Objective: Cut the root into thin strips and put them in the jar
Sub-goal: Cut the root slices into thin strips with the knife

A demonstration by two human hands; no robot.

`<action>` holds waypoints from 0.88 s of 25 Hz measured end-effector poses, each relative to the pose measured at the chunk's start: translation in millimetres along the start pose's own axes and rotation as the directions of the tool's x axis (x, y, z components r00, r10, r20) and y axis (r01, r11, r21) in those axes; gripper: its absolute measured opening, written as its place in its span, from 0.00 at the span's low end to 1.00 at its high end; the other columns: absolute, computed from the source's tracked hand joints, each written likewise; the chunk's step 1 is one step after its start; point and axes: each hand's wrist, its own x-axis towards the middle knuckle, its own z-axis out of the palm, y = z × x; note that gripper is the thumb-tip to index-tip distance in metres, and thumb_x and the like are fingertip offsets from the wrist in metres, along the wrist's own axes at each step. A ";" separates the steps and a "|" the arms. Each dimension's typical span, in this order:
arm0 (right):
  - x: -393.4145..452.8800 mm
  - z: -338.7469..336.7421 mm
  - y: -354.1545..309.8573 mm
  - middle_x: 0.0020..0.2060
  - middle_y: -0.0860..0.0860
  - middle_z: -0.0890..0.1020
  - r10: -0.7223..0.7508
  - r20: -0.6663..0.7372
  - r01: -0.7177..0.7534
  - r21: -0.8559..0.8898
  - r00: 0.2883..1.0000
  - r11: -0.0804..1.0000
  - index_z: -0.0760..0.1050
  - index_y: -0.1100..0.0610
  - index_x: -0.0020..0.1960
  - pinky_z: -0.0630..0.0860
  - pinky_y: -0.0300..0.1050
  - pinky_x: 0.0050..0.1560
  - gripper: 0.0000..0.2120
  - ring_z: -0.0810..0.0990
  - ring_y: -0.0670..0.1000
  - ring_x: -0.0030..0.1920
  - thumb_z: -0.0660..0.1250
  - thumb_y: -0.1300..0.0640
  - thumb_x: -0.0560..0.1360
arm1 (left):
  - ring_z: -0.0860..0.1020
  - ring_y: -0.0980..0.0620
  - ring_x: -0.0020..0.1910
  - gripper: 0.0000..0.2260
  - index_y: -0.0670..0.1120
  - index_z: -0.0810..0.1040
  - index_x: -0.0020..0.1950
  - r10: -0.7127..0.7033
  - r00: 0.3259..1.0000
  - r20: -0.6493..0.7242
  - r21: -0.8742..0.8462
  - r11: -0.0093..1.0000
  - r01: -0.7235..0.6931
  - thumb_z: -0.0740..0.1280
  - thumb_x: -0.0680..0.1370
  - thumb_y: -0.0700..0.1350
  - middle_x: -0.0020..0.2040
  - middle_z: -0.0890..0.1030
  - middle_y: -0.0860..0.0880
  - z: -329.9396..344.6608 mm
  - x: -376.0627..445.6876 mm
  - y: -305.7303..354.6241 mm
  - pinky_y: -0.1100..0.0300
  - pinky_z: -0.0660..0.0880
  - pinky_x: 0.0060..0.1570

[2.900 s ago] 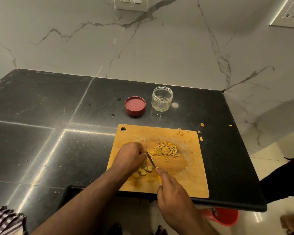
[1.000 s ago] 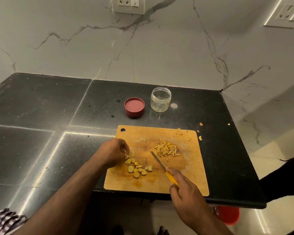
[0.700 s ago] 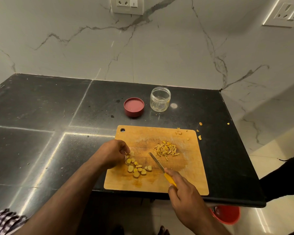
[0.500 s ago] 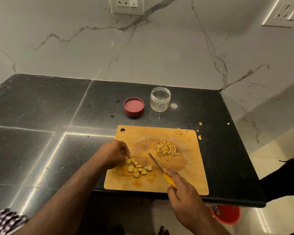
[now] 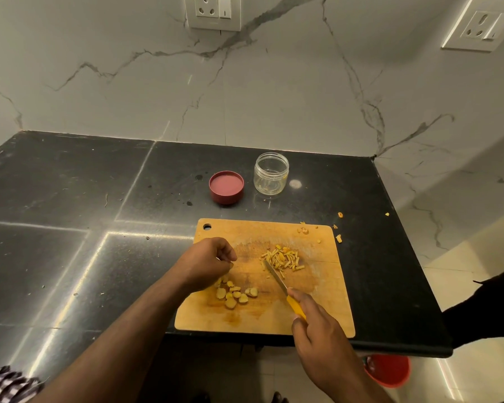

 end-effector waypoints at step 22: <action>1.5 2.5 -13.8 0.66 0.39 0.70 -0.004 0.054 0.003 0.005 0.999 1.000 0.59 0.40 0.75 0.67 0.27 0.57 0.22 0.71 0.39 0.62 0.55 0.54 0.83 | 0.77 0.59 0.43 0.07 0.49 0.83 0.56 0.038 0.992 -0.120 0.115 0.993 -0.024 0.71 0.78 0.44 0.47 0.81 0.55 44.1 15.8 3.8 0.70 0.70 0.34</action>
